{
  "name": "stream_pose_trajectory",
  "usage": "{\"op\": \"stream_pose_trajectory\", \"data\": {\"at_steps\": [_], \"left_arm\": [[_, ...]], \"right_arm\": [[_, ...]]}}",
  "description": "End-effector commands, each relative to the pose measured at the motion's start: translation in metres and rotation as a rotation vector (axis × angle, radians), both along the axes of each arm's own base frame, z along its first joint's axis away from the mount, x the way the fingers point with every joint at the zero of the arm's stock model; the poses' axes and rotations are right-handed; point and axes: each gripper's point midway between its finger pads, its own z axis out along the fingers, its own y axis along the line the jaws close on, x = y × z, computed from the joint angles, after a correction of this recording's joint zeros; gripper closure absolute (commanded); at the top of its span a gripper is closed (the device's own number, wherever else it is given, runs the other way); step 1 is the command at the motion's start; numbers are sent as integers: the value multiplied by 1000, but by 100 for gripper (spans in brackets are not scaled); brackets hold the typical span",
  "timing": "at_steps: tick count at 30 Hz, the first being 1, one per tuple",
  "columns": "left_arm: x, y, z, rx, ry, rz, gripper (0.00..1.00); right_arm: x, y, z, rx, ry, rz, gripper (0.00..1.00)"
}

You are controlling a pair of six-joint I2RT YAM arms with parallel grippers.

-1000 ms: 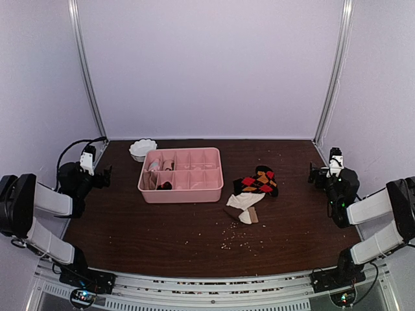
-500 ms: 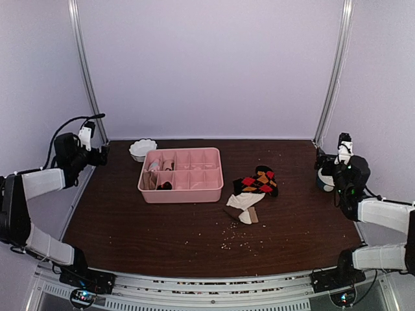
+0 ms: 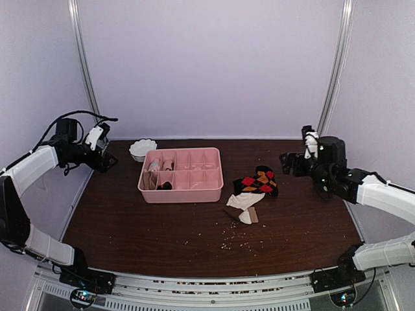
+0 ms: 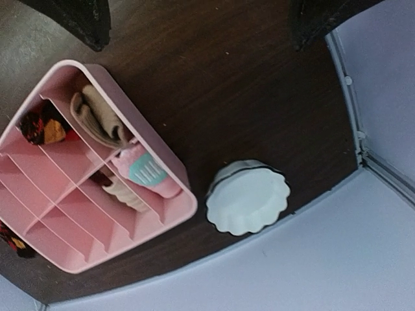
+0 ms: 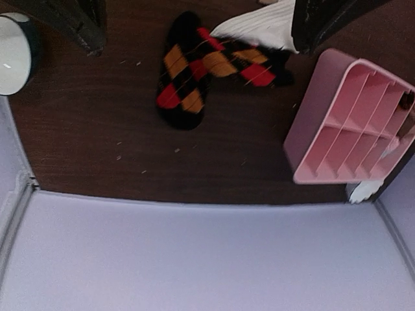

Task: Roll the socks
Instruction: Pick up the sock from the center of the board.

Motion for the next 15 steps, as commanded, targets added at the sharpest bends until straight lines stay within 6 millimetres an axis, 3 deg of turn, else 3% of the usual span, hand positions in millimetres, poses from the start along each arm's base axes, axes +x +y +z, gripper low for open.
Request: {"op": "stream_pose_trajectory", "data": {"at_steps": [1,4,8,11,15], "left_arm": [[-28,-31,-19,26,117,-166,2],[-36,-41,-20,25,138,-207,2],[-41,-46,-18,12,157,-227,2],[-46,-47,-21,6,174,-236,2],[-54,-49,-26,-3,195,-248,2]], "right_arm": [[-39,65,-64,-121,200,150,0],[-63,113,-94,-143,265,248,5],[-85,163,-133,-186,384,322,16],[-95,187,-155,-182,460,353,24],[-95,200,-168,-164,497,345,29]]}}
